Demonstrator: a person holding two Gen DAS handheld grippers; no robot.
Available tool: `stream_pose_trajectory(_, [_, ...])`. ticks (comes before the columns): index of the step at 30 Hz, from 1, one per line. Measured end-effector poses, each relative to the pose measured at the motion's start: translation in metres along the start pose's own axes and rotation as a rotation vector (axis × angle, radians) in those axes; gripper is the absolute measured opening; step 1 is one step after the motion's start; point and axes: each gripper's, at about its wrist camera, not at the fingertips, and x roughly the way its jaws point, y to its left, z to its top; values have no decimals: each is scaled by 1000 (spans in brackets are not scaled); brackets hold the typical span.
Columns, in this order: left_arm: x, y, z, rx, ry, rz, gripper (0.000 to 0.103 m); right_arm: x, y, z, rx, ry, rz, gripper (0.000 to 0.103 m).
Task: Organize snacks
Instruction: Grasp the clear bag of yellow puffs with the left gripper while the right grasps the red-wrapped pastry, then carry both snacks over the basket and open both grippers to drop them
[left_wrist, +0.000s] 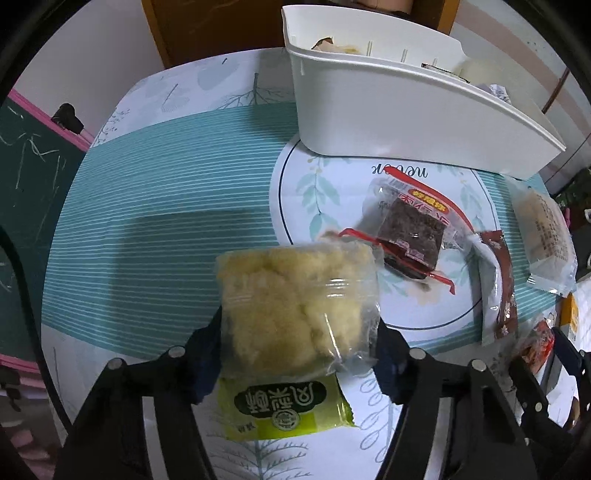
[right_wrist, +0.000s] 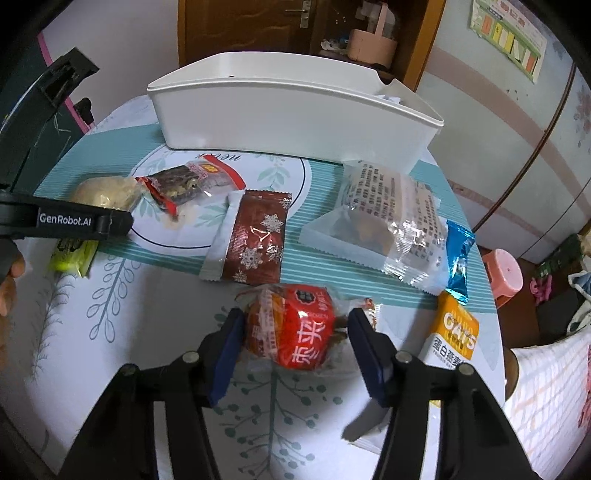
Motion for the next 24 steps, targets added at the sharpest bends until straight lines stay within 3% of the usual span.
stream_pose_trajectory(7, [-15, 10, -7, 3, -30, -7, 64, -14, -11, 5, 61, -17, 102, 56])
stream_pose_trajectory(16, [-88, 13, -5, 22, -182, -48, 64, -59, -30, 26, 182, -139, 263, 56])
stream_pose_trajectory(24, [-173, 7, 27, 80, -356, -67, 64, -114, -41, 67, 143, -286, 244, 56])
